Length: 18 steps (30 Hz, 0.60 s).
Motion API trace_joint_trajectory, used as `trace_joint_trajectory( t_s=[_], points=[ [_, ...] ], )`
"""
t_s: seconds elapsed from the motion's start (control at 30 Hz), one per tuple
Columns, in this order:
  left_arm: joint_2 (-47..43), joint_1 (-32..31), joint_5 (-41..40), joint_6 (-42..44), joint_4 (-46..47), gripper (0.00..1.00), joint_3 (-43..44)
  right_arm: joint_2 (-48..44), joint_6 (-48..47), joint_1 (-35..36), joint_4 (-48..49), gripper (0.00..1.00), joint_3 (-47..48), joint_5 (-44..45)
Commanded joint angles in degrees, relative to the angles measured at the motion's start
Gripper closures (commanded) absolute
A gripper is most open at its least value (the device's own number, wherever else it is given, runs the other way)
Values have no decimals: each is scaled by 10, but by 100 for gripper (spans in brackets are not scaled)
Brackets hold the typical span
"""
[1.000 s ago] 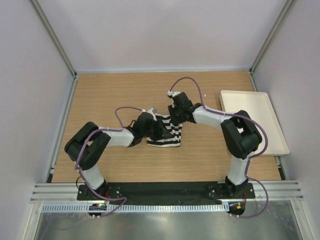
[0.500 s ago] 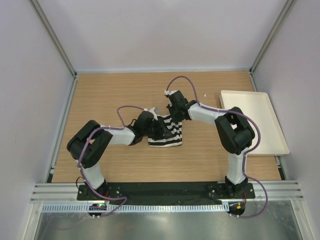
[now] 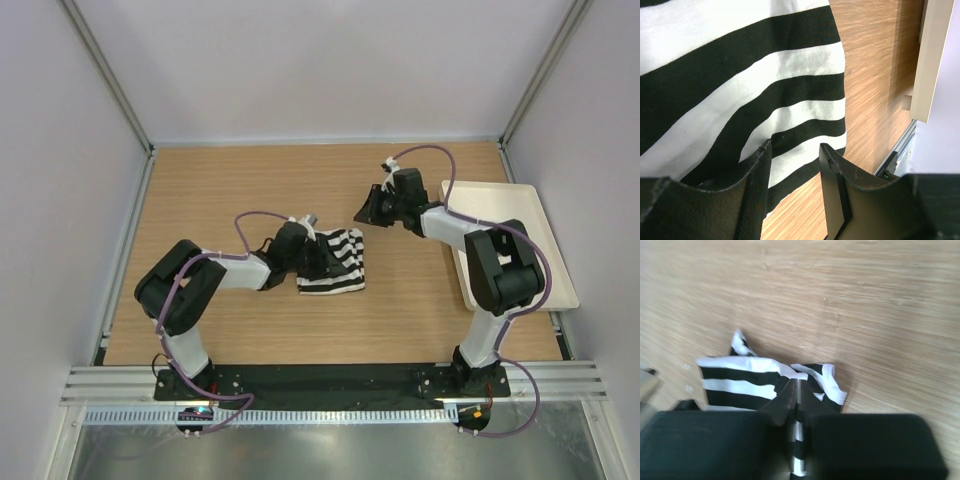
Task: Fold and stack the tank tops
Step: Fold the tank top
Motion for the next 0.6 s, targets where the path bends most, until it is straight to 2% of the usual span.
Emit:
trace_joint_trajectory(
  t_s=[0.0, 0.07, 0.1, 0.17, 0.2, 0.23, 0.4, 0.57],
  points=[
    [18, -1, -1, 16, -25, 55, -8, -23, 109, -28, 100, 59, -26, -118],
    [17, -1, -1, 16, -24, 55, -9, -39, 143, -31, 112, 28, -53, -118],
    [17, -1, 0, 15, -24, 55, -9, -44, 152, -32, 119, 18, -66, -118],
    [17, -1, -1, 15, -22, 55, -9, -55, 177, -32, 142, 9, -100, -126],
    [17, -1, -1, 15, -22, 55, -9, -57, 196, -32, 144, 1, -114, -133],
    [17, -1, -2, 15, -22, 55, -9, -57, 207, -31, 146, 0, -121, -139],
    [18, -1, -1, 15, -21, 55, -10, -44, 310, -32, 284, 1, -172, -211],
    [17, -1, -2, 15, -21, 55, -11, -58, 315, -29, 282, 0, -191, -224]
  ],
)
